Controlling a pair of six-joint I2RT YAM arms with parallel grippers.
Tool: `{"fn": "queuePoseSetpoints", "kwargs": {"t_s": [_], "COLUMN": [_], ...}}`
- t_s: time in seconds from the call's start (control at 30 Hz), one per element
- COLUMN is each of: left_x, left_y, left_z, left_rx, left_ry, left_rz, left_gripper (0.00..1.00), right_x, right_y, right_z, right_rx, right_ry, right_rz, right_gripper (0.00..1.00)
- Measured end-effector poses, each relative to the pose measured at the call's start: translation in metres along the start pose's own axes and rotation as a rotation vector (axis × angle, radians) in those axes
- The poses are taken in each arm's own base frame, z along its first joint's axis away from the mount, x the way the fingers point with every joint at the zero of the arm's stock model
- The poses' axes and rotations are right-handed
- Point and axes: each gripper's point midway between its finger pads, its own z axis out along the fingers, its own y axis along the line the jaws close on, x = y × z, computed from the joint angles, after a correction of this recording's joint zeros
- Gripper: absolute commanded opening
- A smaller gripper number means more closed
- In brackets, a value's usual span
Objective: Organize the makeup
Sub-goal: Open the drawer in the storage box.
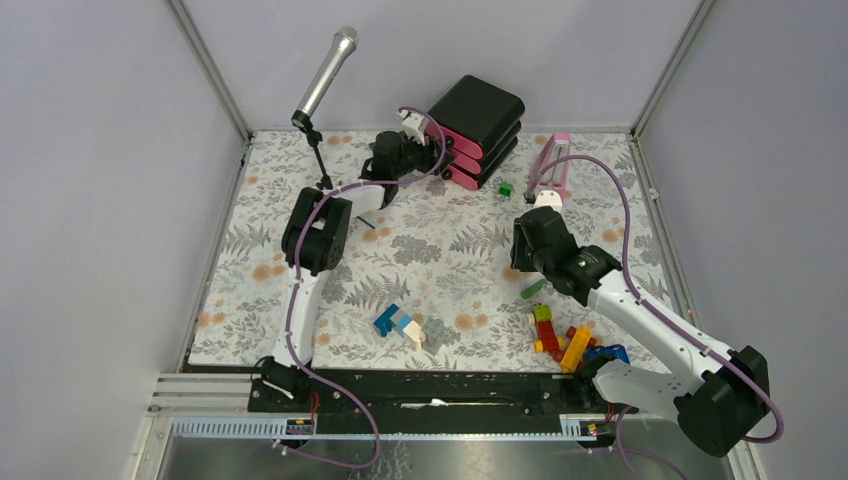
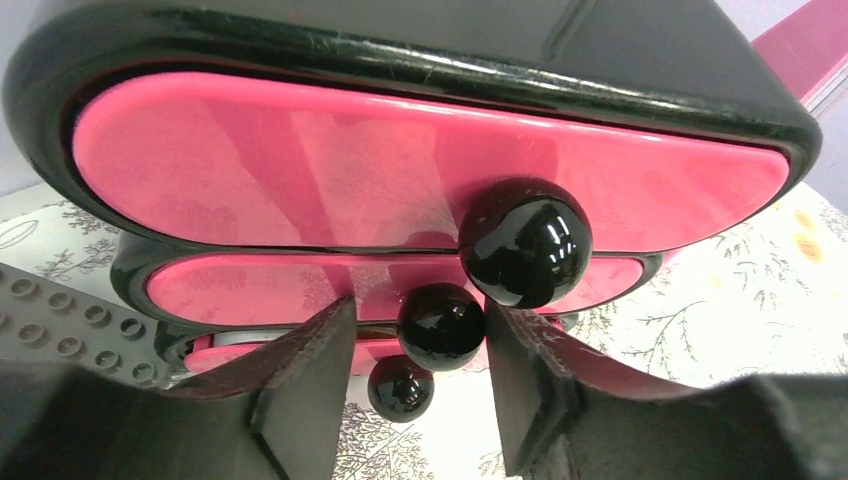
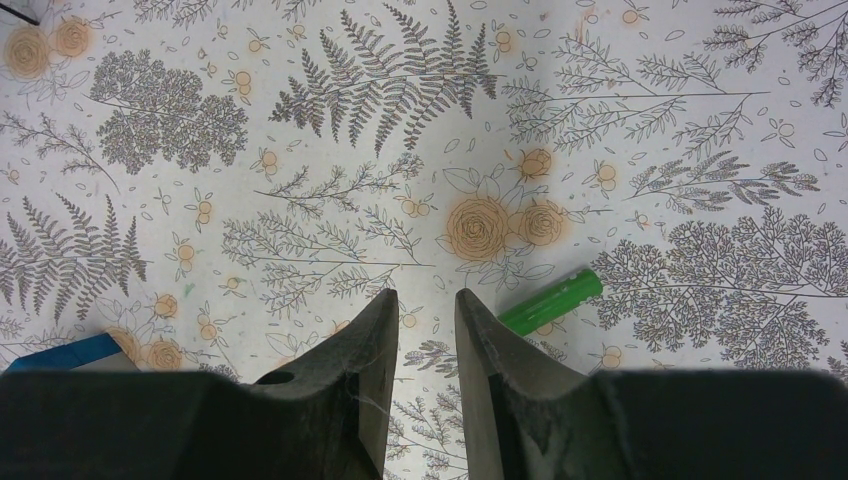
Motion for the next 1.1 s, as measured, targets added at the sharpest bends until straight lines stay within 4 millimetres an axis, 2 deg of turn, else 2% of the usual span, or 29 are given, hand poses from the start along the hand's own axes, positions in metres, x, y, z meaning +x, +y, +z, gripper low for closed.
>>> {"fn": "queuePoseSetpoints", "kwargs": {"t_s": [0.2, 0.37, 0.5, 0.8, 0.93, 1.1], "left_x": [0.001, 0.002, 0.003, 0.009, 0.013, 0.019], "left_y": [-0.011, -0.012, -0.011, -0.020, -0.021, -0.023], "left_z": [0.003, 0.003, -0.001, -0.032, -0.041, -0.050], "left_rx": [0.063, 0.068, 0.059, 0.029, 0.017, 0.009], "left_ry": [0.009, 0.011, -0.012, 0.007, 0.025, 0.042], "left_rz": [-0.031, -0.038, -0.027, -0.019, -0.016, -0.019], "left_gripper": [0.26, 0.15, 0.14, 0.12, 0.23, 0.24], "right_x": [0.002, 0.002, 0.001, 0.002, 0.001, 0.002], "right_y": [-0.001, -0.001, -0.001, -0.004, -0.004, -0.005], "right_z": [0.000, 0.000, -0.002, -0.007, -0.011, -0.013], "right_rx": [0.001, 0.000, -0.002, 0.000, -0.004, -0.002], "right_ry": [0.002, 0.001, -0.004, -0.001, -0.009, -0.005], "right_rz": [-0.001, 0.000, 0.002, 0.000, 0.005, 0.009], "right_gripper": [0.35, 0.35, 0.35, 0.35, 0.35, 0.36]}}
